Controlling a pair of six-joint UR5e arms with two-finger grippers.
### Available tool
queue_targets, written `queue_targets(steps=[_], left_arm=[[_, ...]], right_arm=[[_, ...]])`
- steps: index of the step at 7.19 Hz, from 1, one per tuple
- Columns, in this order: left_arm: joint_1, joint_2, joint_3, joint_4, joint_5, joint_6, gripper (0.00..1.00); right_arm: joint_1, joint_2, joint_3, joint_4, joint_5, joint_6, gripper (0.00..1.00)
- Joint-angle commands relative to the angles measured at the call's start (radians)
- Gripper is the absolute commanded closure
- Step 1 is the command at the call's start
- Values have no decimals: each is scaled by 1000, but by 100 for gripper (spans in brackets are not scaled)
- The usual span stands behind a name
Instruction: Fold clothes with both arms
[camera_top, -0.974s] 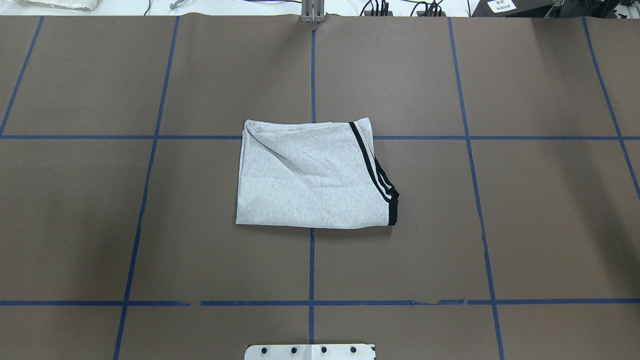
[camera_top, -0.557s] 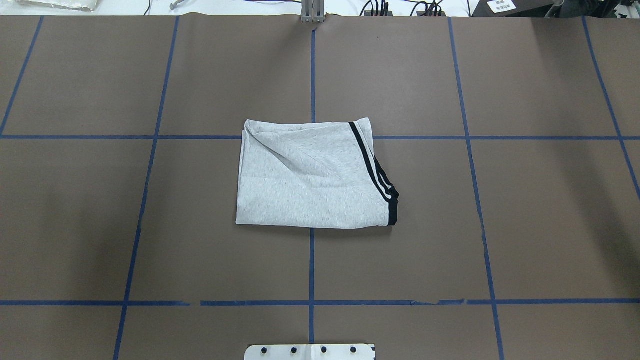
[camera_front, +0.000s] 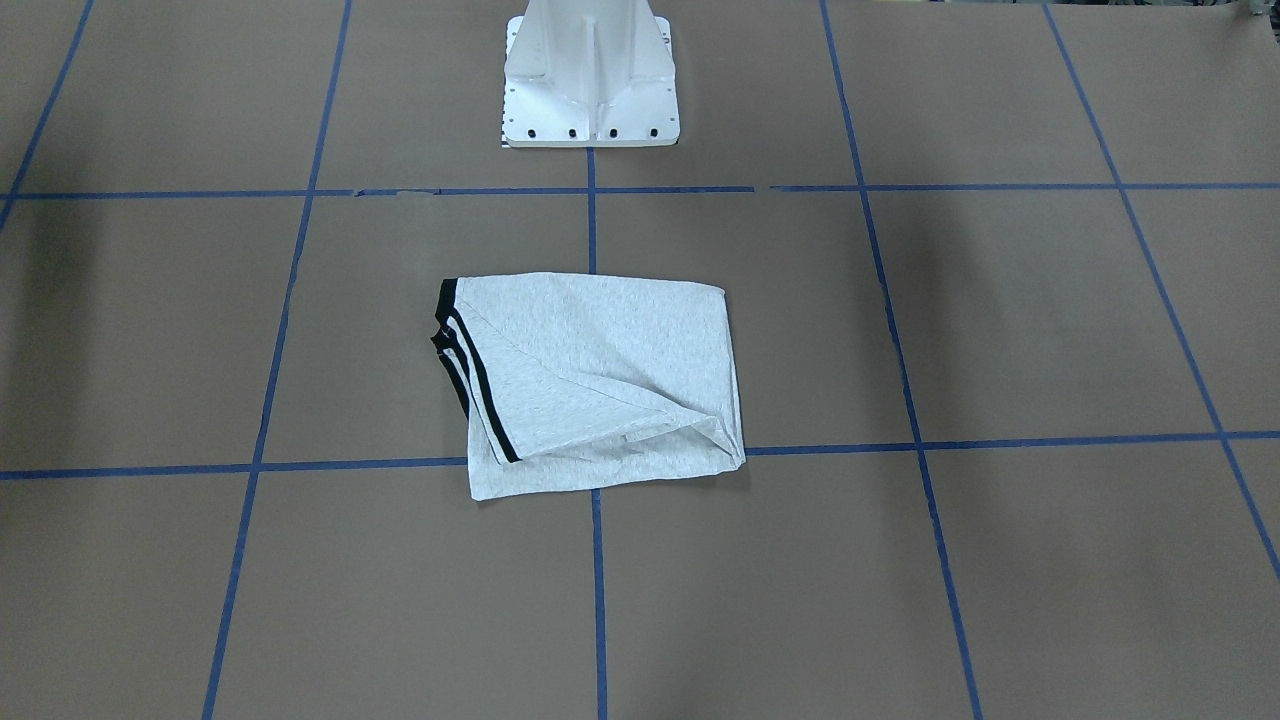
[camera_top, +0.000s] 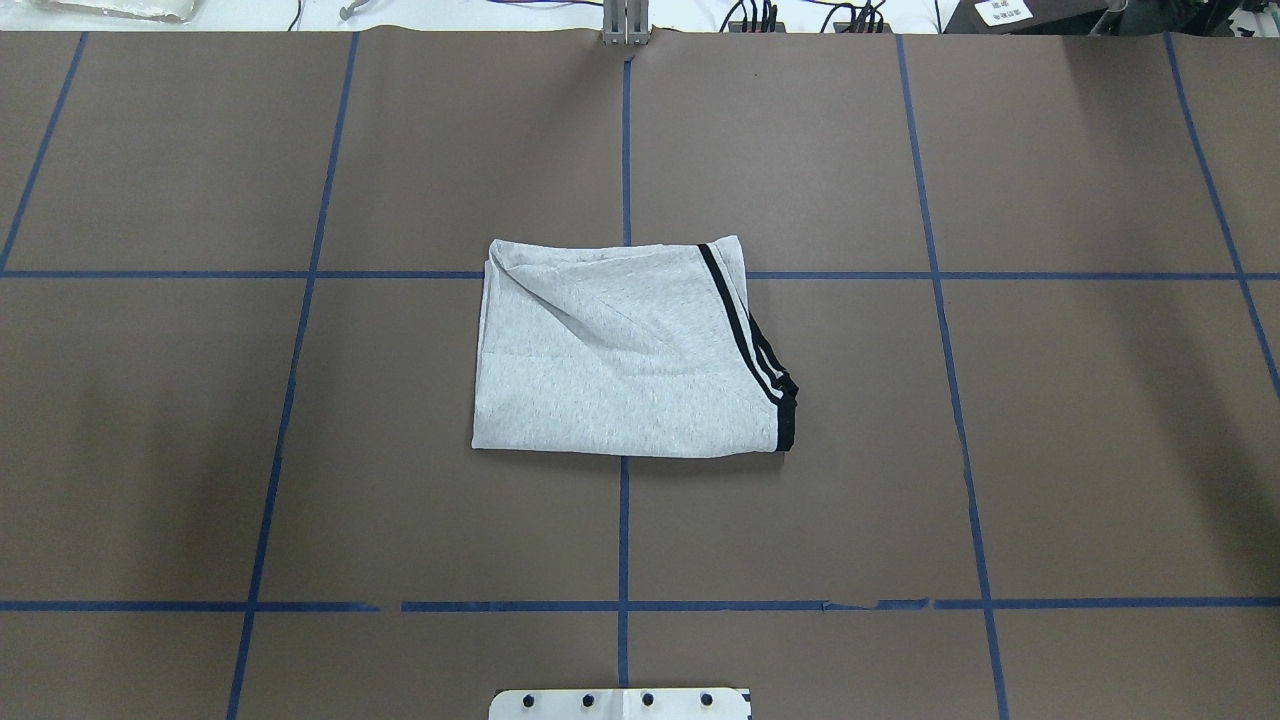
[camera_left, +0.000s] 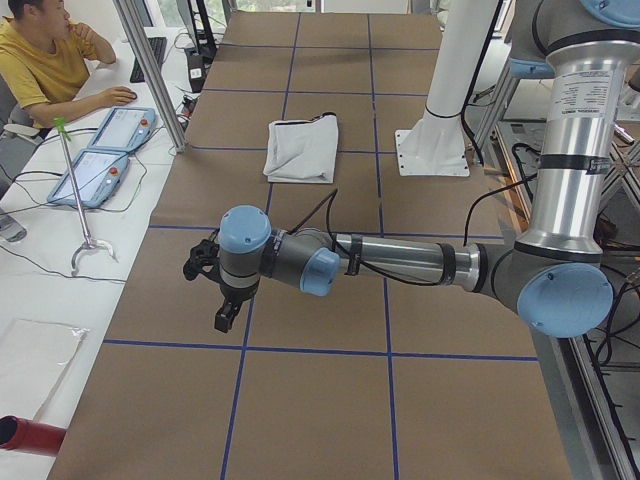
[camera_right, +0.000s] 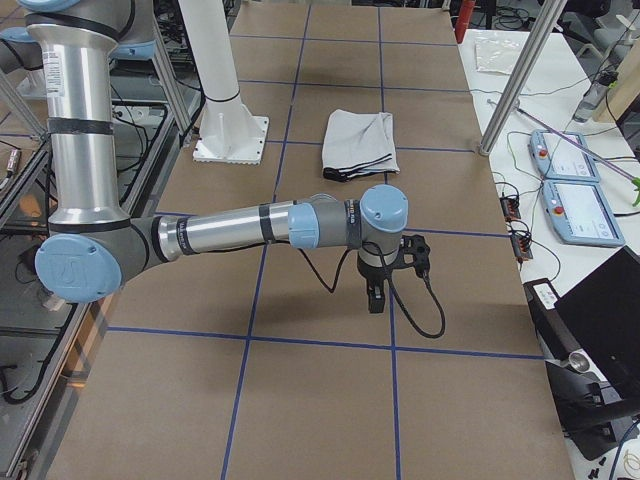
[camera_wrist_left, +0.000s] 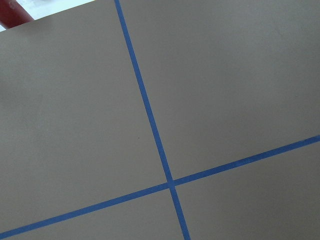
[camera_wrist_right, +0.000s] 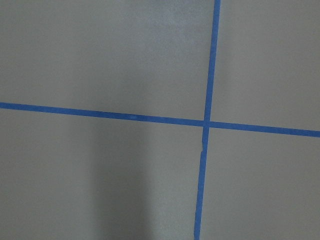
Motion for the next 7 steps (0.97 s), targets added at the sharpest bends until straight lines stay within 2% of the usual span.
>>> queue_targets(steps=[1, 7], left_arm=[[-1, 11, -4, 10, -107, -3, 0], [1, 10, -15, -2, -111, 0, 0]], right_arm=[[-3, -4, -40, 1, -1, 7, 0], [-8, -32, -54, -1, 22, -1, 0]])
